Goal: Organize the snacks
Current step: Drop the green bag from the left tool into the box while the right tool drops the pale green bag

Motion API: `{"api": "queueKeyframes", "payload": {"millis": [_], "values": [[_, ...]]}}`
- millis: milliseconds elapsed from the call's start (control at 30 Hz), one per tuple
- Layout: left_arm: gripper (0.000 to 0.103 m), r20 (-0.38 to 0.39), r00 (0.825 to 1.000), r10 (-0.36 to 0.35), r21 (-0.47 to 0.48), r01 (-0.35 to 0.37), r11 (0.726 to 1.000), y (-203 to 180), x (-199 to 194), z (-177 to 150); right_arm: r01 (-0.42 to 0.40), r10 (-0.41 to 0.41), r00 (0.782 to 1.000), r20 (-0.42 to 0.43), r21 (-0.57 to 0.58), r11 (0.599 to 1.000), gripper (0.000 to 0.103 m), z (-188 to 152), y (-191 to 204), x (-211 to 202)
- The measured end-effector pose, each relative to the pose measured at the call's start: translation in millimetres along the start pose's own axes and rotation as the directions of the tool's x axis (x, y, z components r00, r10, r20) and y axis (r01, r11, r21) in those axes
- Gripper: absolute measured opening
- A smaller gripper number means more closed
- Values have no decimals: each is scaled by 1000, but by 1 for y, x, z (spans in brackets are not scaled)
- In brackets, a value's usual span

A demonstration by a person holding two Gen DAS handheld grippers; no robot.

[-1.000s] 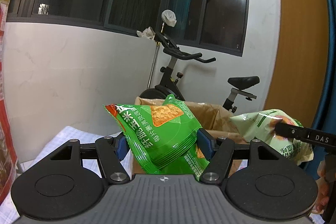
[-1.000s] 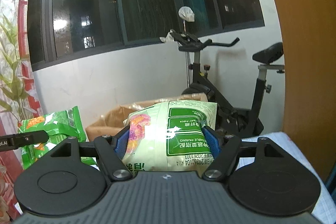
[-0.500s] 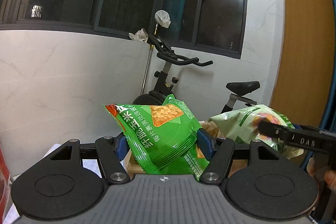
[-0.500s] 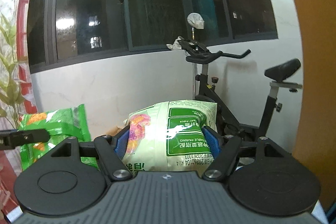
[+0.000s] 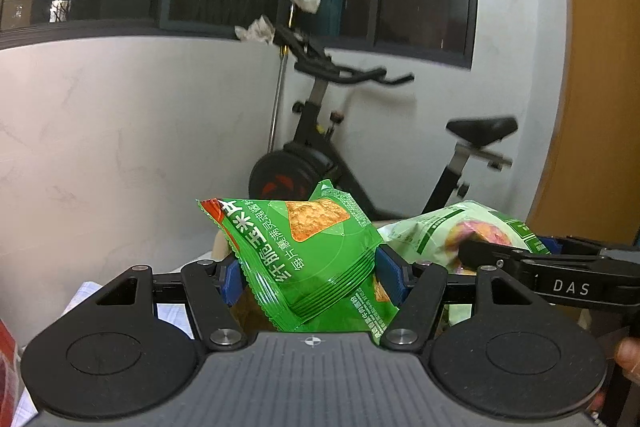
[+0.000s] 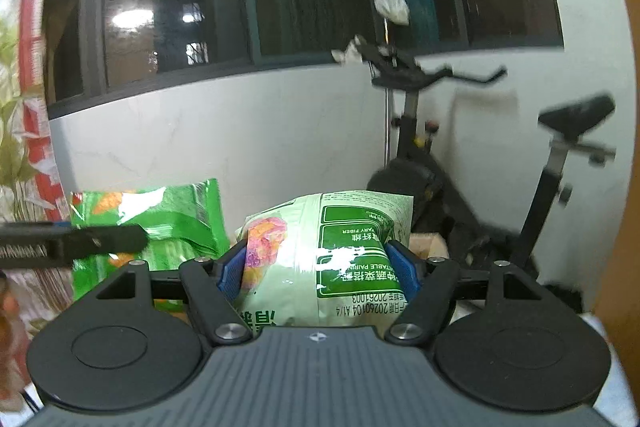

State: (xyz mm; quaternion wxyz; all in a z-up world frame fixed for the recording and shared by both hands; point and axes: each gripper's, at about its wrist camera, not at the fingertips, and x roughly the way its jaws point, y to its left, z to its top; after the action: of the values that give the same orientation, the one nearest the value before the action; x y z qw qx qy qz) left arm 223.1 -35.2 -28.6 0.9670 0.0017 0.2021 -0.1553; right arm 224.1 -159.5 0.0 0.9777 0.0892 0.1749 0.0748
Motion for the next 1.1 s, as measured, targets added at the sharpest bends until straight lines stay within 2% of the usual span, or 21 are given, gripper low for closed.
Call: {"api": "queueKeyframes", "payload": {"millis": [133, 267, 400, 500, 600, 700, 1100], "values": [[68, -58, 998, -2, 10, 3, 1000, 1, 21, -3, 28, -29, 997, -68, -3, 1000, 73, -8, -4, 22], [68, -111, 994, -10, 6, 11, 1000, 6, 34, -10, 19, -12, 993, -121, 61, 998, 73, -18, -13, 36], [69, -145, 989, -6, 12, 8, 1000, 9, 43, -15, 31, -23, 990, -142, 52, 998, 74, -20, -14, 44], [71, -156, 988, -8, 12, 10, 1000, 10, 44, -16, 45, -40, 986, -159, 28, 999, 75, -21, -9, 48], [79, -159, 987, 4, 13, -2, 1000, 12, 43, -16, 48, -41, 984, -174, 36, 998, 76, -22, -10, 50], [79, -165, 986, 19, 16, -16, 1000, 12, 40, -15, 53, -40, 979, -199, 61, 997, 77, -24, -12, 53], [79, -161, 985, 63, 36, -58, 998, 6, 16, -8, 44, -36, 988, -153, 53, 998, 77, -17, 1, 23]]}}
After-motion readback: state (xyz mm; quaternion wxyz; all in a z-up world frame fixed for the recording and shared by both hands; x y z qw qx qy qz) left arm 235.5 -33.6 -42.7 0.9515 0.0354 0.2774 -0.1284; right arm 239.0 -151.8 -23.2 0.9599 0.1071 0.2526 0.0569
